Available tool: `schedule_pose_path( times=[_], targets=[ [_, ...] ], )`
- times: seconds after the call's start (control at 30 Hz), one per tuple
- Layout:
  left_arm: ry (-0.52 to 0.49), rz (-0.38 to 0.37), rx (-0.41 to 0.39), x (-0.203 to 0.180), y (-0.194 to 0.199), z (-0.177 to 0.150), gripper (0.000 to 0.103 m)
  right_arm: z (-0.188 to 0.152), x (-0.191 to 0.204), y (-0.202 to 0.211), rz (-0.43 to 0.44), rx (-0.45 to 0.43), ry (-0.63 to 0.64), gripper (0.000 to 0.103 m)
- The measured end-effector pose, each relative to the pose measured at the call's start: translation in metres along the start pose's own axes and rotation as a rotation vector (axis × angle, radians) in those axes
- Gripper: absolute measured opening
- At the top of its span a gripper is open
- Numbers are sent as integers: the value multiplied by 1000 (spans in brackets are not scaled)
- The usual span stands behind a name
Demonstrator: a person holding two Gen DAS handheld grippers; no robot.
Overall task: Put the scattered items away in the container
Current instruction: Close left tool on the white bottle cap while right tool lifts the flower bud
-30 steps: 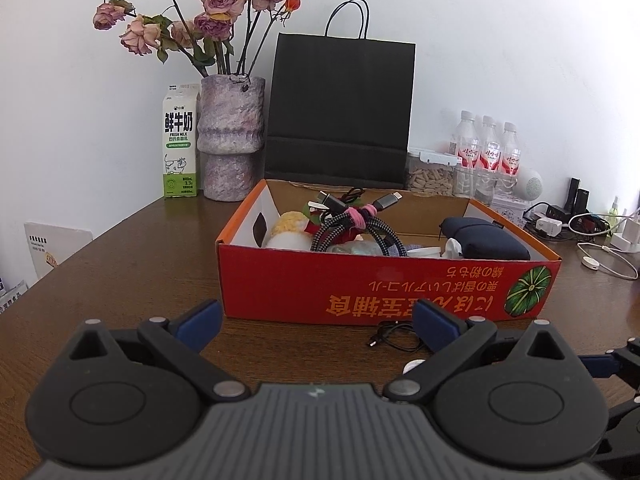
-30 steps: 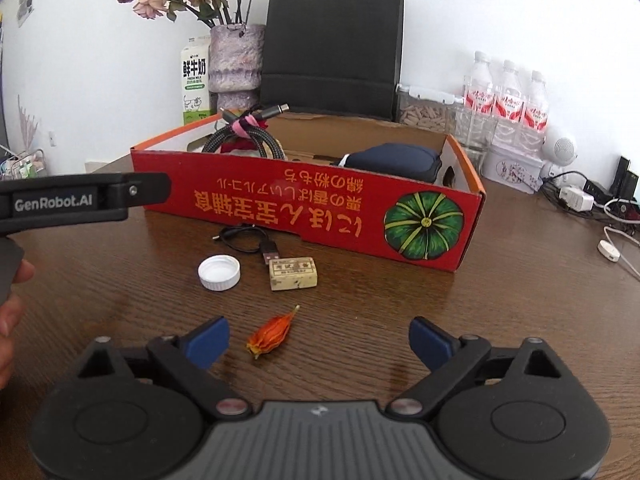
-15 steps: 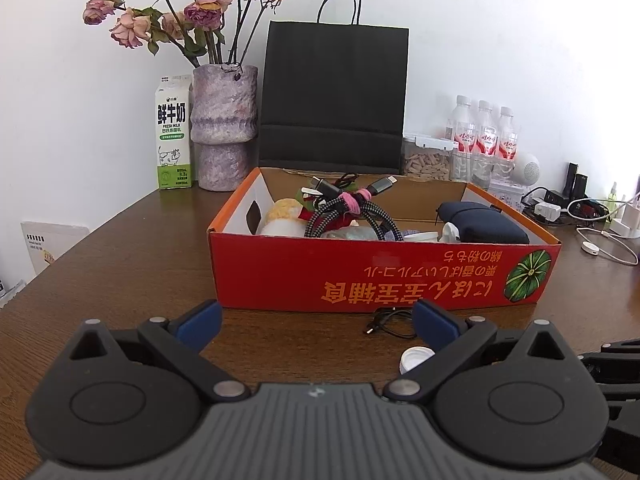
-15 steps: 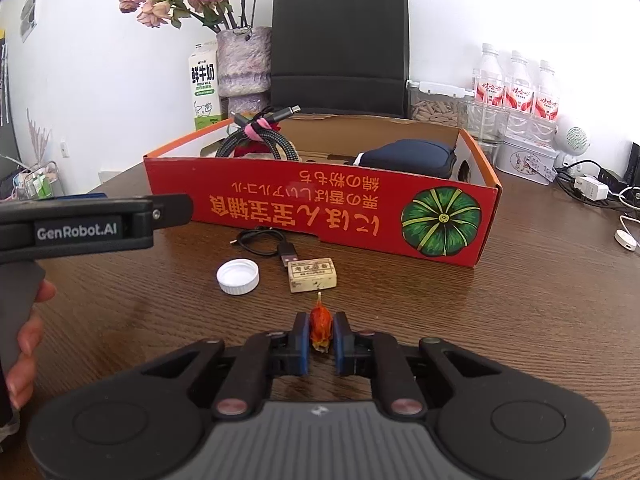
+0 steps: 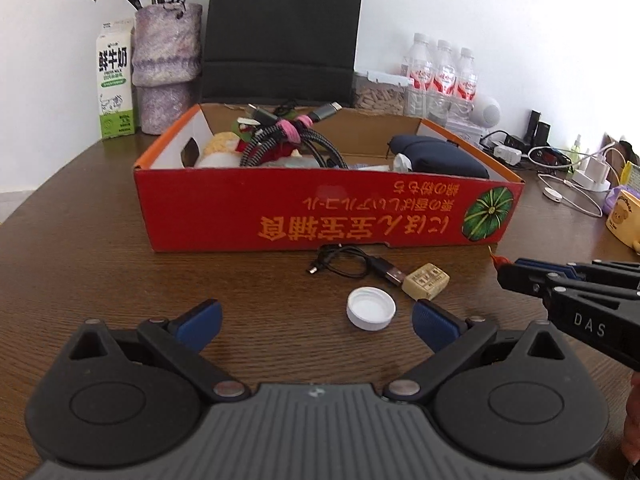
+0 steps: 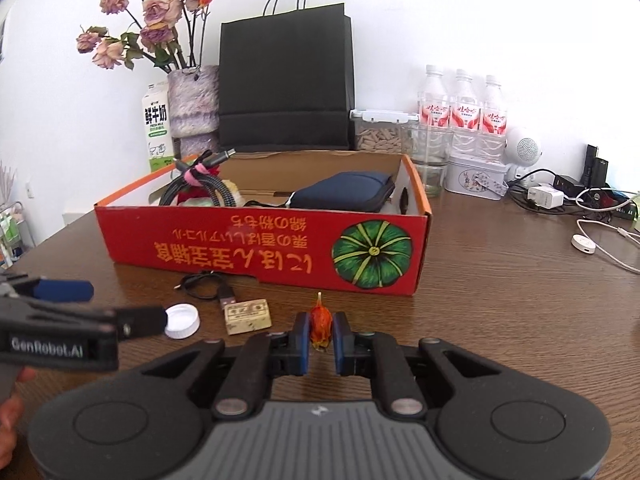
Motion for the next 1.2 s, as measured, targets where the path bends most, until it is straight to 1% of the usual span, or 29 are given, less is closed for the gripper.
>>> schedule_pose_path(
  times=[0.07,0.23,0.3,0.4,0.47,0.5,0.53,0.57,0.6,0.63,0.7,0.77,0.87,1.03,1.2],
  targets=[
    [-15,-4,22,-5,-3,-3,103,1,0,0,0,-6,4,11],
    [-21,30,55,-13,-9,-4,103,2,-3,2,-7,-20,-5,11],
    [-13,20,59,-16,-10,-1,103,2,-3,3,-5,-24,-5,11],
    [-14,28,59,-20,-11,1,93,3,-2,3,-6,-26,2,11],
    [-35,48,53,-24,-11,2,83,3,0,3,-4,-25,7,11],
    [-46,55,48,-26,-11,2,81,2,0,3,-3,-25,10,11],
    [-60,61,40,-28,-10,2,72,3,1,3,-3,-25,13,11],
    [-79,67,29,-31,-9,2,56,3,2,3,-4,-26,16,11],
    [-90,58,19,-33,-8,2,47,3,3,3,-4,-26,18,11],
    [-95,29,17,-36,-6,2,28,3,3,4,-4,-27,19,11],
    [-104,0,14,-39,-4,1,29,3,3,4,-4,-29,21,11],
    [-102,5,7,-38,-3,0,29,3,3,4,-2,-30,20,11],
    [-72,13,9,-33,-3,0,29,3,4,5,1,-31,25,11],
    [-38,6,10,-27,-3,2,29,3,4,5,0,-29,19,11],
    [-15,-3,-20,-23,2,6,29,4,3,6,-1,-39,17,11]
  ],
)
Point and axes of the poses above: each gripper's, at about its wrist camera, not at the fingertips, and y roughly against the way its jaws point, x to its left, z to its top, the point moved 7 cm from there along -y, roughly the way its jaws point, and after that the axes turned 13 degrees about z, right-handed, at the moved point
